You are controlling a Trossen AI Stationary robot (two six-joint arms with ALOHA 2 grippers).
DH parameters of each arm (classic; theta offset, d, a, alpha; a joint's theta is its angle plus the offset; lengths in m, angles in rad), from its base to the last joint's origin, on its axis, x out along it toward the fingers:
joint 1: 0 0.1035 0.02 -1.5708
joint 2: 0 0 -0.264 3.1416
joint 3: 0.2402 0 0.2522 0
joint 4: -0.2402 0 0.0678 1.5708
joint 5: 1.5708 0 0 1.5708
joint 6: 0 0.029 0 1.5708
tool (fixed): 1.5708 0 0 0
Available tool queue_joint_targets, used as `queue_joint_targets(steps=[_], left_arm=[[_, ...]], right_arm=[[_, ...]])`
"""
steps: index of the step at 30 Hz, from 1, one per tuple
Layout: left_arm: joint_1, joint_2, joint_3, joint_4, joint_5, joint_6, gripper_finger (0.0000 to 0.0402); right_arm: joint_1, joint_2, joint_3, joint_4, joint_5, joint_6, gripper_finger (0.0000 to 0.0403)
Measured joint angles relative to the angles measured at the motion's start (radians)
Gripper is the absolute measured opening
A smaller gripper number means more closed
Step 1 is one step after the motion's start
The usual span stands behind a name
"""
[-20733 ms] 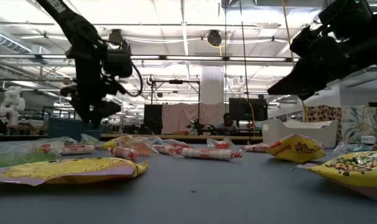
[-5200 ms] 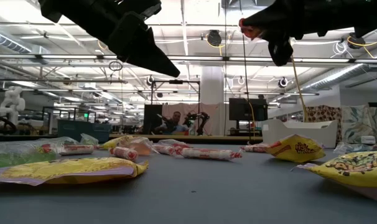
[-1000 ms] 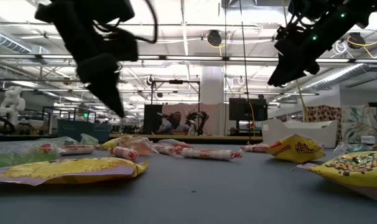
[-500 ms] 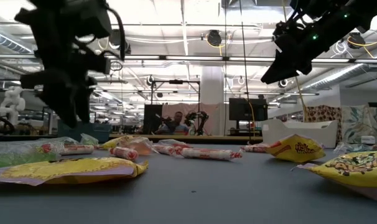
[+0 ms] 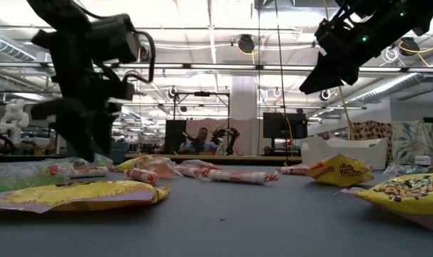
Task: Sort candy
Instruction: Put the green gummy into the white bin
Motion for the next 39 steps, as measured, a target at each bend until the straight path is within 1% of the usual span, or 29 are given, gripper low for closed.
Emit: queue_joint_targets(steps=[4,7,15,21,25,27,32,35,39], left_arm=[[0.011,0.067,0.001,0.009,0.0,0.019,0.0294],[0.018,0.097,0.004,0.02,0.006,0.033,0.0279],[0.038,0.097,0.002,0.076,0.002,0.038,0.0198],[0.043,0.1,0.001,0.106,-0.044,0.002,0.0143],[0.043,0.094,0.0,0.114,-0.053,-0.013,0.0119],[0.039,0.082,0.0,0.112,-0.052,-0.017,0.0113],[0.039,0.022,0.0,0.109,-0.051,-0.037,0.0109],[0.039,-0.039,0.0,0.115,-0.059,-0.038,0.0109],[0.042,-0.13,0.0,0.174,-0.064,-0.045,0.0109]], right_arm=[[0.022,0.0,0.0,0.0,0.0,0.001,0.0173],[0.034,0.0,0.0,0.0,0.0,0.001,0.0173],[0.038,0.0,0.0,0.0,0.001,0.001,0.0173],[0.038,0.0,0.0,-0.001,0.0,0.01,0.0173],[0.039,0.0,0.0,-0.001,-0.045,0.025,0.0173],[0.046,0.0,0.0,-0.001,-0.073,0.034,0.0173],[0.079,0.0,0.0,-0.001,-0.079,0.051,0.0173],[0.1,0.0,0.0,-0.001,-0.079,0.055,0.0173],[0.13,0.0,0.0,-0.001,-0.077,0.079,0.0173]])
